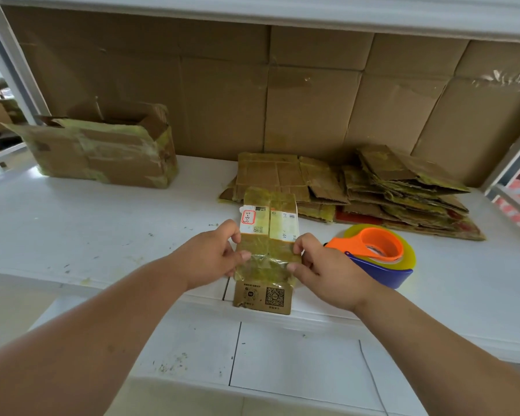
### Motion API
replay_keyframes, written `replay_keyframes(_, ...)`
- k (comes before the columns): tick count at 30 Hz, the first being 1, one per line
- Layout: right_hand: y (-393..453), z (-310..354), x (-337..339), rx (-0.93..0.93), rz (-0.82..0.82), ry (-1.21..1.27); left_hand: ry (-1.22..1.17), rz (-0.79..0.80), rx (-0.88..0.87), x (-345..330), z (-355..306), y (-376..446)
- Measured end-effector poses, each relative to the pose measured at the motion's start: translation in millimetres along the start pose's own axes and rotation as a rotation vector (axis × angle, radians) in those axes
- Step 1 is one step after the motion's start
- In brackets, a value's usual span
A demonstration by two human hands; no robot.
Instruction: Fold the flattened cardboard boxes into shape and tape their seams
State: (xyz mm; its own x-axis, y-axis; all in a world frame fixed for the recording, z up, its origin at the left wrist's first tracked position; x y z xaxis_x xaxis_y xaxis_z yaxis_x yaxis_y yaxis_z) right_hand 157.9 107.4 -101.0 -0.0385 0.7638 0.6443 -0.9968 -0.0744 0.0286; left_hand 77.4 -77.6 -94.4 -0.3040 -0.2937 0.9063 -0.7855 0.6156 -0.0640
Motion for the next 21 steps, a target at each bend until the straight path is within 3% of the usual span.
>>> replay_keyframes(7,2.8,-1.0,-4.8,0.045,-0.077,-0.256,0.231,-0.149,-0.045,-0.5,-3.7,0.5)
replay_keyframes(11,2.0,3.1,-2.6,0.037,-0.049,-0.241,0.401,-0.131,-0.085,-0.4,-9.7,2.6)
replay_keyframes(17,7.3,14.3,-7.5,0.006,-0.144,-0.384,0.417,-0.178,0.011,0.0,-15.3,6.9)
replay_keyframes(21,9.1,9.6,-6.7,0.004,-0.087,-0.331,0.369,-0.145,-0.013,-3.3,-11.0,9.0)
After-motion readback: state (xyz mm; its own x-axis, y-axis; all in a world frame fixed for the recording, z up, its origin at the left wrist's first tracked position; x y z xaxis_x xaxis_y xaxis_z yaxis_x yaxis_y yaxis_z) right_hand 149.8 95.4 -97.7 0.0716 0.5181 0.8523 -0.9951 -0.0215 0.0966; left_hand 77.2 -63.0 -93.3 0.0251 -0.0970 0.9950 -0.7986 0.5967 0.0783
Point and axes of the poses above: each hand's wrist, its own y-axis towards the middle knuckle, its own x-axis out of the back of the hand, z = x × y, the point moved 7 cm from there along y, towards the middle knuckle, and after that the axes turned 15 degrees about y, right-handed, at the moved point
